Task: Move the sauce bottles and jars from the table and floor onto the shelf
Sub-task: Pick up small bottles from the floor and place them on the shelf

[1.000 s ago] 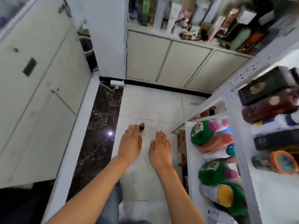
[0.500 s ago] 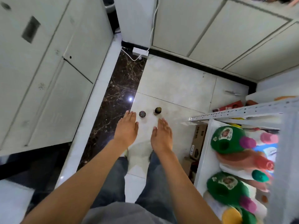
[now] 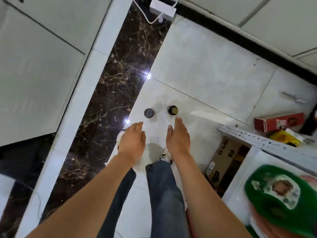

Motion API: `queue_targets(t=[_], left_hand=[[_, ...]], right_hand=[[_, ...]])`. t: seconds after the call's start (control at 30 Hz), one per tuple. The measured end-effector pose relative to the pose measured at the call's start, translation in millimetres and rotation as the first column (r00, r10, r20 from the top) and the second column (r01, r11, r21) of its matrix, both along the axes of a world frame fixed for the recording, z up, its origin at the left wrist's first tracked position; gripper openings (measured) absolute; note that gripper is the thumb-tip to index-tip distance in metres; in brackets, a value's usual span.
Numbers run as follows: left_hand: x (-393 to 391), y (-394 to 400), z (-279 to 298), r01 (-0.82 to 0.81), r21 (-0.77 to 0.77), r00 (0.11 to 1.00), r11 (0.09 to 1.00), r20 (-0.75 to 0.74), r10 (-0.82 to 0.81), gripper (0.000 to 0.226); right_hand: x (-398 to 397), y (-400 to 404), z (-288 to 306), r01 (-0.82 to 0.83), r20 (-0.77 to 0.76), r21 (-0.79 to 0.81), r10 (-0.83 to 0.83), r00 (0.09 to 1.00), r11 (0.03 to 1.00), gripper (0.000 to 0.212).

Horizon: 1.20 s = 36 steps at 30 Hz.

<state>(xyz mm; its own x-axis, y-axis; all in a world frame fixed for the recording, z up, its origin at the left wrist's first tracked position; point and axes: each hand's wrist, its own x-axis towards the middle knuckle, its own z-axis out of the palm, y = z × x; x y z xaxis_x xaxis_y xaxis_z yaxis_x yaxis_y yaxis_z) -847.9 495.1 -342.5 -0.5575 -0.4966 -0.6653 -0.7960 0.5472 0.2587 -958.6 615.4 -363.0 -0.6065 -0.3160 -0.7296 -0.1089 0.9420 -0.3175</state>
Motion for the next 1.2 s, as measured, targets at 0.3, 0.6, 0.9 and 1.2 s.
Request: queue_targets(t=[0.3,0.6,0.9,1.2], left_hand=[[-28.8,-26.9,-163.7,0.202,0.073,0.97,0.977,0.122,-0.21,0.047],[-39.3,-29.7,-265.7,-0.2,0.096,0.979,0.975,0.048,0.196,0.061],[-49.8,-32.6,-285.0,0.017,0.04,0.996,0.999,0.088,-0.021,0.037],[-64.7,-47.0,-249.5,0.113,-0.011,0.975,0.994,0.192,-0.109,0.045]], right_hand=[[-31.3,-9.8,-170.8,0.064,-0.001,0.045,-0.064,0.998,0.997,0.049],[-46.5,-15.6,-265.7,0.206,-0.049,-0.087,-0.211,0.976,0.975,0.047],[-33.7,-8.0,-270.3,0.31,-0.044,-0.13,-0.318,0.947,0.942,0.035],[29.5,9.9,-210.2,0.548,0.048,-0.199,-0.55,0.834,0.813,0.033]])
